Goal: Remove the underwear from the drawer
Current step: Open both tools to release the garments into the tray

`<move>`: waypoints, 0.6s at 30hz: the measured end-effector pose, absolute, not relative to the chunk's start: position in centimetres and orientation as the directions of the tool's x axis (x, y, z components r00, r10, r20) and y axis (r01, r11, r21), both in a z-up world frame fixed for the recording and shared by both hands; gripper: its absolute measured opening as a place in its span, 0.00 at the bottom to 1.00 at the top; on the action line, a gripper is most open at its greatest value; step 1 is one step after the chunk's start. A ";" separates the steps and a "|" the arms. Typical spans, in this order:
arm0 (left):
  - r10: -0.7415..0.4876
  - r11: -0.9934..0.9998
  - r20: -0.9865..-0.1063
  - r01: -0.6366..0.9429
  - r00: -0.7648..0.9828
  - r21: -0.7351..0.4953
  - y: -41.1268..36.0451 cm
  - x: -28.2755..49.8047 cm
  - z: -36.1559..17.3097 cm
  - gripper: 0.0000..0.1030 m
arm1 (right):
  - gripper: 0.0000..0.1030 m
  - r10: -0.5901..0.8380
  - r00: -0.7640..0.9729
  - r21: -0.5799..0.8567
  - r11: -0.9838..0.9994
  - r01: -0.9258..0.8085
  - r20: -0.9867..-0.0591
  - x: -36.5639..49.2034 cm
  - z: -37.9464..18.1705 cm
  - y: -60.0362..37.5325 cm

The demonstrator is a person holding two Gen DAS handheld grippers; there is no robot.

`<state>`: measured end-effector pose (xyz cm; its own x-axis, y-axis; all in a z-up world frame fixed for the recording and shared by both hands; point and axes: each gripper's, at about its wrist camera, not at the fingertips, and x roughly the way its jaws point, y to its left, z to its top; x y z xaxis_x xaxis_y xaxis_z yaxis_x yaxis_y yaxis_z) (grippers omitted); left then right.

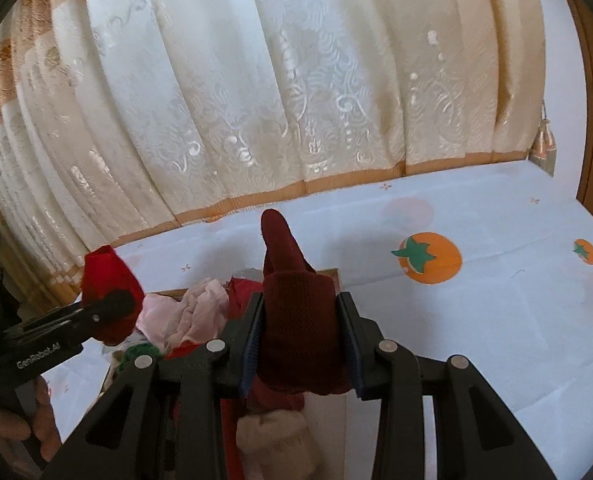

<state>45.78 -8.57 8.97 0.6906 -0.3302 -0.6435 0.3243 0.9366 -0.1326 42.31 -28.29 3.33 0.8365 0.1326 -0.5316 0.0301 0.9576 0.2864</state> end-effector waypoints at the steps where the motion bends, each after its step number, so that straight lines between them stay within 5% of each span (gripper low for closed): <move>1: -0.317 0.940 -0.654 0.319 0.687 -0.121 -8.5 46.5 8.7 0.36 | 0.37 0.128 0.830 0.283 0.958 0.037 -0.543 43.1 3.1 -28.1; 18: -0.144 0.966 -0.804 0.258 0.576 0.011 -8.0 53.8 2.2 0.36 | 0.37 0.101 0.704 0.225 0.971 0.086 -0.703 48.7 -1.8 -26.5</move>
